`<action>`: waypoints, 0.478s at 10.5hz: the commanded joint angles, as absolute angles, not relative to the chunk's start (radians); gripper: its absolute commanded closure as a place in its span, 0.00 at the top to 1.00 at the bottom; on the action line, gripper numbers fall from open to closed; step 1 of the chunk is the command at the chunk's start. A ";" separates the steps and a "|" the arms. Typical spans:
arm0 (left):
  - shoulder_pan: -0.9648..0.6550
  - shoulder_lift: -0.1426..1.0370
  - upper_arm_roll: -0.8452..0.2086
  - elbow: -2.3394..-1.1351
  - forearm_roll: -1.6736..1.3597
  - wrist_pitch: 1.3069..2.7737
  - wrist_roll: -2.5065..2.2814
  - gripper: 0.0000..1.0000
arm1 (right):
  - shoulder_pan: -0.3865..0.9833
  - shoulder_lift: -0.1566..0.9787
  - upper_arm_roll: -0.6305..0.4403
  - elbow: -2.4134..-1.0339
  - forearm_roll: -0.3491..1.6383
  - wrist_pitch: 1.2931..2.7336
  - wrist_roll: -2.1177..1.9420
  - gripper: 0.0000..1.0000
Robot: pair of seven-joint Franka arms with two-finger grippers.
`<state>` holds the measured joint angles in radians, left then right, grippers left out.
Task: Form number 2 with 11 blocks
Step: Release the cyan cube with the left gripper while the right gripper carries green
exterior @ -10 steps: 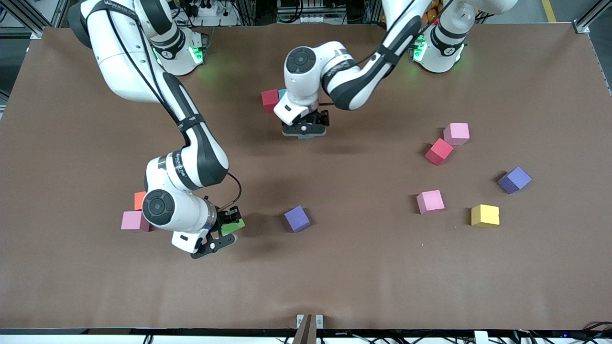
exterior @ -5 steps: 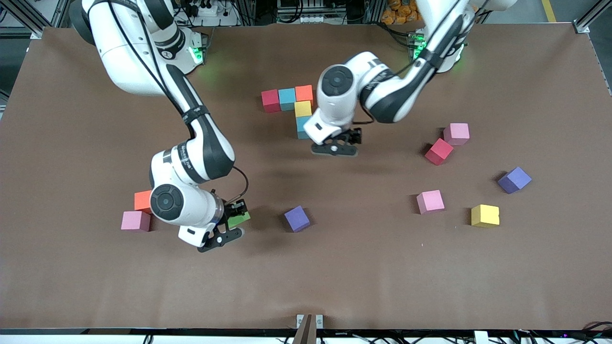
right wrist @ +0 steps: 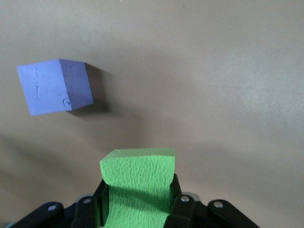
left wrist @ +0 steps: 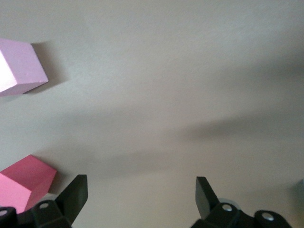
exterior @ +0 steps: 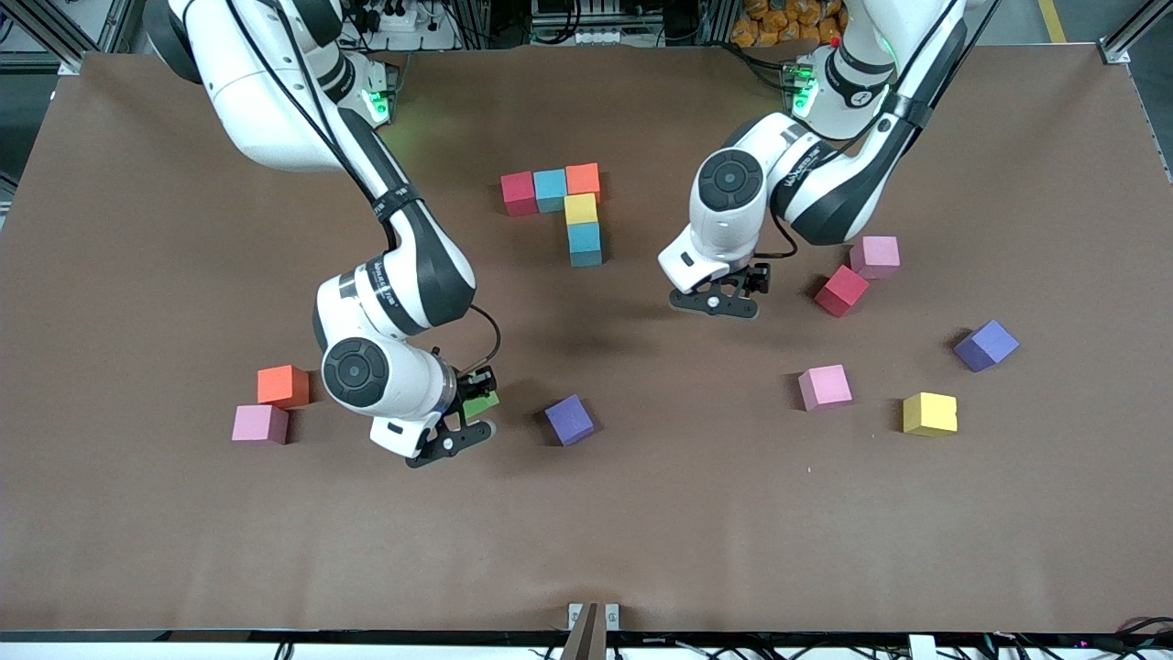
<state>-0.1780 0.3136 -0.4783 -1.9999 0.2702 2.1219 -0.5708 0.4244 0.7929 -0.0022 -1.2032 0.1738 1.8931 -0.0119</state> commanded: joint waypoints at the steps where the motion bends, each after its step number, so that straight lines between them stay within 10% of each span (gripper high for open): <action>1: -0.160 0.270 -0.497 -2.048 0.293 2.132 -0.564 1.00 | 0.433 0.700 -0.008 -1.348 0.187 1.945 -0.005 0.48; 5: -0.137 0.239 -0.499 -2.072 0.298 2.134 -0.572 1.00 | 0.489 0.562 -0.018 -1.607 0.207 2.136 0.035 0.46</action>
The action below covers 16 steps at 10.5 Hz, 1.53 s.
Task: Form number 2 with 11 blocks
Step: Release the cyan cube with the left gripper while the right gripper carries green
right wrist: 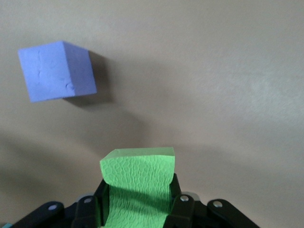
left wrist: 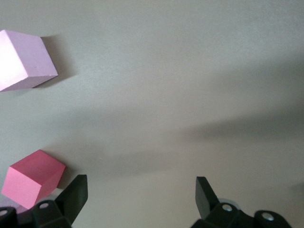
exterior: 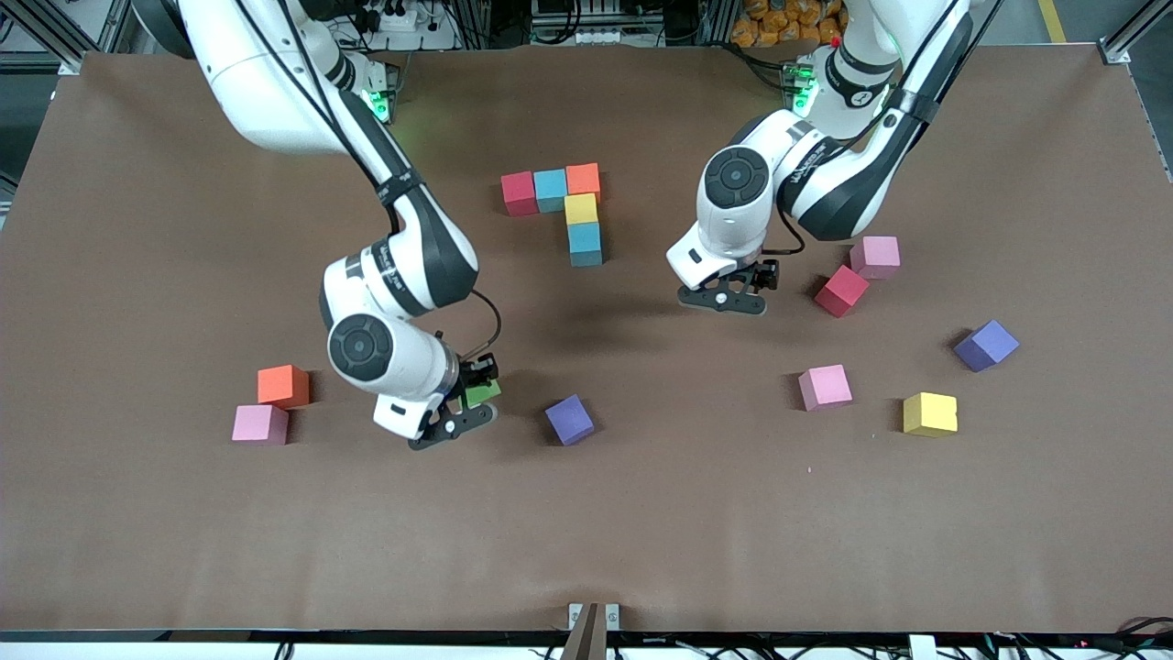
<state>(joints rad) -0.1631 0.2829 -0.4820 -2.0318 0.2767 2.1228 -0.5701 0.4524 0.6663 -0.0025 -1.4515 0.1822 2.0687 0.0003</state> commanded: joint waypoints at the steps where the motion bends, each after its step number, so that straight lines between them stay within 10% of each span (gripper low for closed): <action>1: -0.137 0.241 -0.499 -2.077 0.298 2.135 -0.580 1.00 | 0.533 0.531 -0.046 -1.671 0.207 2.196 0.072 0.45; 11: -0.411 0.426 -0.502 -1.976 0.230 2.416 -1.044 1.00 | 0.871 0.364 -0.164 -2.123 0.291 2.598 0.345 0.45; 16: -0.267 0.305 -0.518 -2.000 0.232 2.393 -1.025 1.00 | 0.911 0.336 -0.173 -2.164 0.287 2.596 0.263 0.45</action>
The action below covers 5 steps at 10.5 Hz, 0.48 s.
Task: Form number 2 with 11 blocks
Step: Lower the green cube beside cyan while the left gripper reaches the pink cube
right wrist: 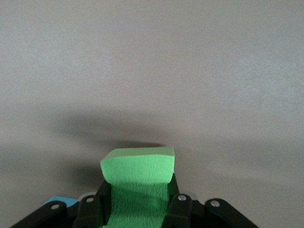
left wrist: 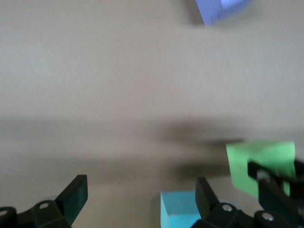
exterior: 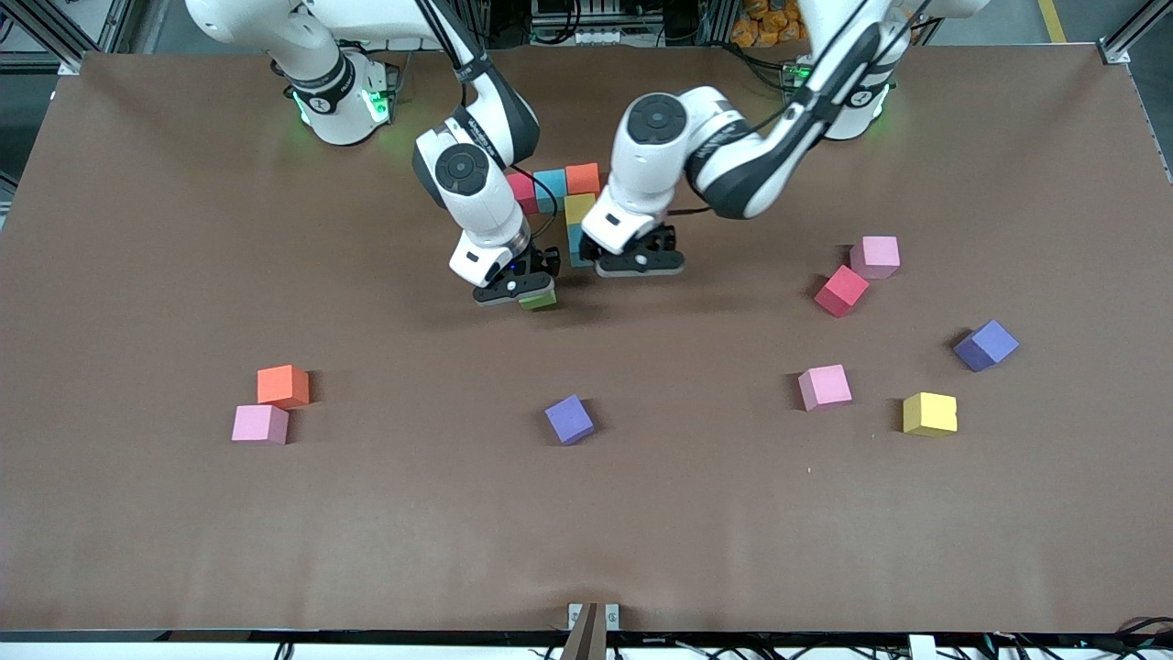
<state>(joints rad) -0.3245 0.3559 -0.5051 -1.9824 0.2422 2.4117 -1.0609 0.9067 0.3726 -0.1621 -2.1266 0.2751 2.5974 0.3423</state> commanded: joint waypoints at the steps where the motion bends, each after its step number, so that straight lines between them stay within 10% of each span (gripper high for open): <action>1: -0.218 0.296 -0.538 -2.003 0.232 2.379 -0.967 1.00 | 0.914 0.334 -0.172 -2.166 0.287 2.589 0.170 0.45; 5: -0.057 0.253 -0.568 -2.005 0.232 2.303 -0.767 1.00 | 0.920 0.327 -0.167 -2.164 0.285 2.540 -0.365 0.43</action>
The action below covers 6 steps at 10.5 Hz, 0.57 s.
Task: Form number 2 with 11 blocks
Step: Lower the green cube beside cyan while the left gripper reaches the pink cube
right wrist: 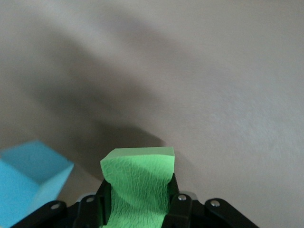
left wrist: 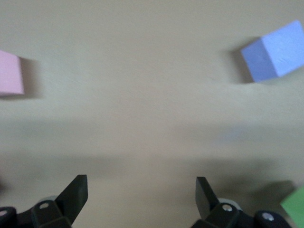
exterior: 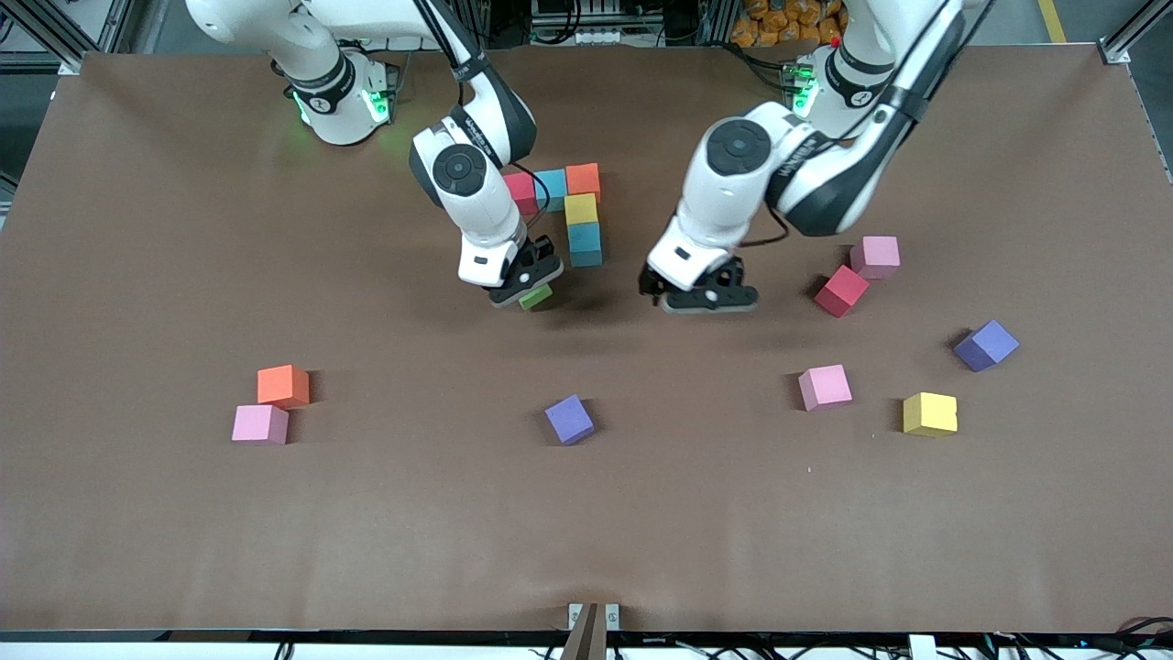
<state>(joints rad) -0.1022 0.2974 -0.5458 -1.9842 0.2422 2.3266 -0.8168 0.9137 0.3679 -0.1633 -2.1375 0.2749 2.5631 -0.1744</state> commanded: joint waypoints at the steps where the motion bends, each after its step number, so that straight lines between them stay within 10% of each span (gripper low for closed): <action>1: -0.037 0.244 -0.566 -2.003 0.230 2.290 -0.765 1.00 | 0.920 0.322 -0.167 -2.166 0.285 2.540 -0.485 0.41; 6: 0.046 0.193 -0.561 -1.999 0.233 2.241 -0.759 1.00 | 0.948 0.331 -0.109 -2.164 0.178 2.554 -0.730 0.41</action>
